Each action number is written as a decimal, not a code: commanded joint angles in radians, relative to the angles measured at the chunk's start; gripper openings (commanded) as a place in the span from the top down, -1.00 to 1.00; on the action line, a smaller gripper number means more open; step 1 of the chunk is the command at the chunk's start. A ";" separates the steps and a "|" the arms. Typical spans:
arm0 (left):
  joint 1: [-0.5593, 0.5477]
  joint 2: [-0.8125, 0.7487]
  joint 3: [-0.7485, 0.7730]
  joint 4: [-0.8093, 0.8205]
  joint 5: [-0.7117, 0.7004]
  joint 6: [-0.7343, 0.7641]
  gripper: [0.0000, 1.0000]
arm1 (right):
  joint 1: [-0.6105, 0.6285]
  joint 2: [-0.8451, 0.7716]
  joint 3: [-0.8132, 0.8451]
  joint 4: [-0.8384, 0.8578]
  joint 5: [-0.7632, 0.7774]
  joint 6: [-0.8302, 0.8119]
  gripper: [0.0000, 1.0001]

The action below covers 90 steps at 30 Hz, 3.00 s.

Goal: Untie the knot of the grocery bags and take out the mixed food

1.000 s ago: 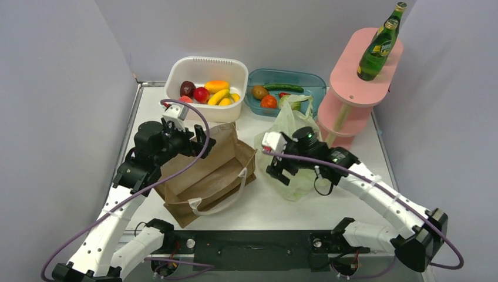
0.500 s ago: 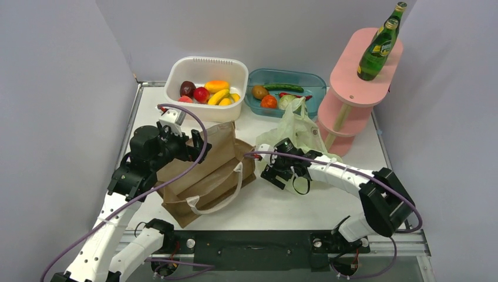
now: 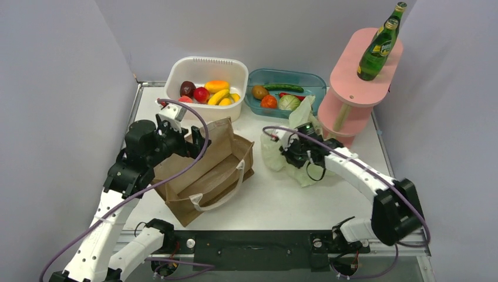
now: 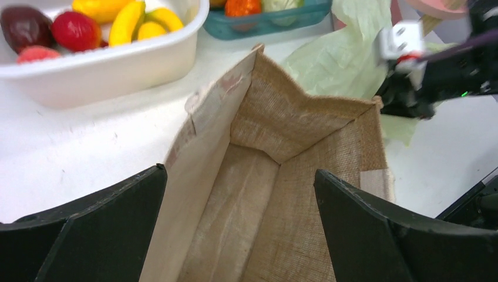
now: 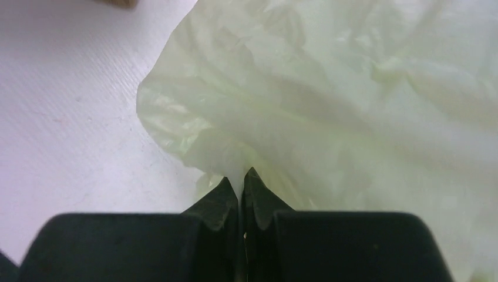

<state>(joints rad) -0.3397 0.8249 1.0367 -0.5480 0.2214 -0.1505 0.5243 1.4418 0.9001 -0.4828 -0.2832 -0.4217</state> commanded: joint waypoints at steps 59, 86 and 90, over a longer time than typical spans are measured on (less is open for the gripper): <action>-0.230 -0.060 0.262 -0.081 -0.108 0.488 1.00 | 0.011 -0.187 0.757 0.259 -0.037 0.569 -0.73; -0.229 0.389 -0.248 -0.218 -0.167 1.017 0.67 | -0.004 -0.175 0.614 0.109 -0.120 0.473 -0.75; -0.230 0.234 -0.262 -0.233 -0.079 1.014 0.18 | -0.006 -0.195 0.589 0.107 -0.112 0.473 -0.75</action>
<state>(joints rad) -0.5732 1.2045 0.7631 -0.8089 0.0841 0.8257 0.5285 1.3022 1.5005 -0.3973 -0.4171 0.0612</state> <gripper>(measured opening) 0.344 0.871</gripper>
